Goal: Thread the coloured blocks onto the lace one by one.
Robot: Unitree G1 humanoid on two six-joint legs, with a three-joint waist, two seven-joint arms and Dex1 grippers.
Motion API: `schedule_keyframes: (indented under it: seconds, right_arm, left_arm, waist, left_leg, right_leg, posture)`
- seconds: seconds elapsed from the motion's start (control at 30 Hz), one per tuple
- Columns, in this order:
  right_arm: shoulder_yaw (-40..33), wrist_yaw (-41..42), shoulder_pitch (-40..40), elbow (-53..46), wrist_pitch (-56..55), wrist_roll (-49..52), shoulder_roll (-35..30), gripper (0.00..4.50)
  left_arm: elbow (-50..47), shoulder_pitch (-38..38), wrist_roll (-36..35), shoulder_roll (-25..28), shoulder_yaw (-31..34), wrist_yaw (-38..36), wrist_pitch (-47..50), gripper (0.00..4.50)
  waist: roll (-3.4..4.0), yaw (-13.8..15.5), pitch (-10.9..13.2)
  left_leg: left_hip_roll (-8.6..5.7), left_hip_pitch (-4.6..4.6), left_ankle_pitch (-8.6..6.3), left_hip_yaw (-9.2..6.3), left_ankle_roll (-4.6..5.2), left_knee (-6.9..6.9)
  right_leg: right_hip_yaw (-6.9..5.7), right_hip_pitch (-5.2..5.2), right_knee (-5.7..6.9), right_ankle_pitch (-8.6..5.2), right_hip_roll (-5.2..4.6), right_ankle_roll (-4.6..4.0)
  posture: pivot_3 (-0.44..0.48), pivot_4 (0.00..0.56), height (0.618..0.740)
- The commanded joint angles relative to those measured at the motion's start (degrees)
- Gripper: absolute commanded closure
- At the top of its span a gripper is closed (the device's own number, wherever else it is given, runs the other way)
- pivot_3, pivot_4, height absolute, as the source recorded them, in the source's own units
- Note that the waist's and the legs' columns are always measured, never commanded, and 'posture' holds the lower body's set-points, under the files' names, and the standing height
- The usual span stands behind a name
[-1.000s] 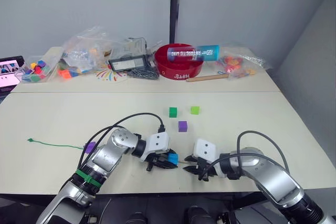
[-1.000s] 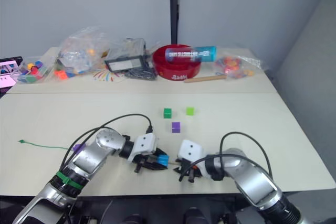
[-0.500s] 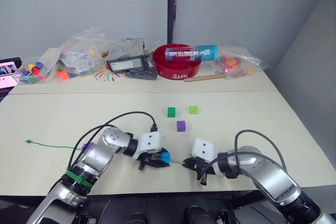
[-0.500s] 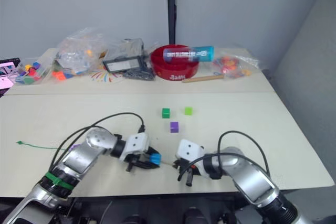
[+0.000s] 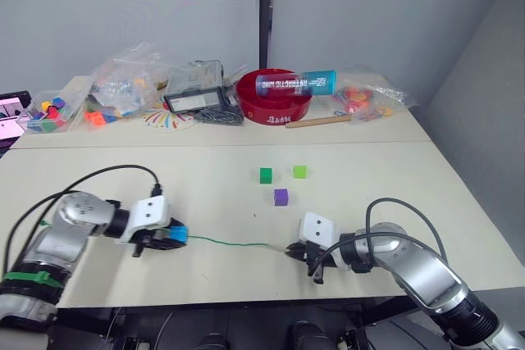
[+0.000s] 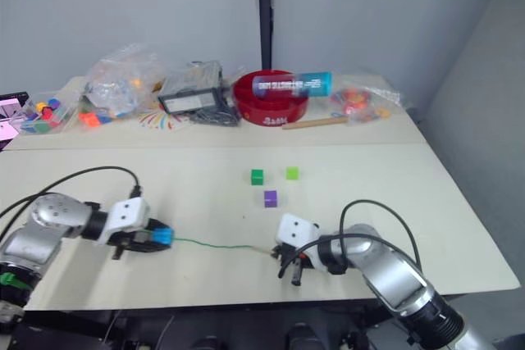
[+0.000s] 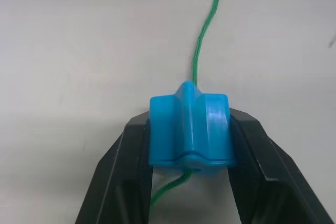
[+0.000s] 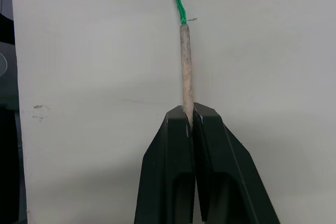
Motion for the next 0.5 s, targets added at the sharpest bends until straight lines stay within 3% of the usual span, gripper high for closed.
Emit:
schedule_keyframes:
  seconds: [0.03, 0.27, 0.3, 0.5]
  right_arm:
    - [0.00, -0.20, -0.11, 1.27, -0.11, -1.76, -0.77, 4.50]
    - [0.13, -0.35, -0.27, 1.60, -0.30, -1.64, -0.37, 4.50]
    - [0.15, -0.37, -0.27, 1.52, -0.23, -1.58, -0.28, 4.50]
    - [0.61, -0.46, -0.61, 1.27, 0.18, -1.50, 0.28, 4.50]
  left_arm:
    - [9.90, 1.88, 3.23, 2.57, 0.64, -0.63, -4.55, 3.11]
    - [12.00, 1.22, 1.77, 1.25, 2.38, -0.80, -6.80, 3.11]
    - [11.75, 1.23, 1.21, 1.05, 2.70, -1.00, -6.28, 2.07]
    - [1.90, 0.49, -3.21, 1.48, 5.42, -2.41, 0.79, 0.08]
  waist:
    - [0.03, -0.03, -0.02]
    - [0.16, -0.07, -0.09]
    - [0.16, -0.07, -0.09]
    - [0.08, 0.04, -0.05]
  left_leg:
    - [0.00, 0.03, 0.00, 0.01, 0.00, 0.00]
    - [0.03, 0.20, 0.00, 0.09, 0.00, -0.03]
    - [0.03, 0.20, 0.00, 0.09, 0.00, -0.03]
    - [0.04, 0.05, 0.00, 0.07, 0.00, -0.03]
  right_leg:
    - [0.00, 0.02, 0.01, -0.03, 0.00, 0.04]
    - [0.04, 0.09, 0.08, -0.13, 0.01, 0.13]
    - [0.04, 0.09, 0.08, -0.13, 0.01, 0.13]
    - [0.03, 0.02, 0.06, -0.12, 0.01, 0.10]
  posture:
    - [0.000, 0.150, 0.731]
    - [0.000, 0.150, 0.731]
    - [0.000, 0.150, 0.731]
    - [0.000, 0.150, 0.731]
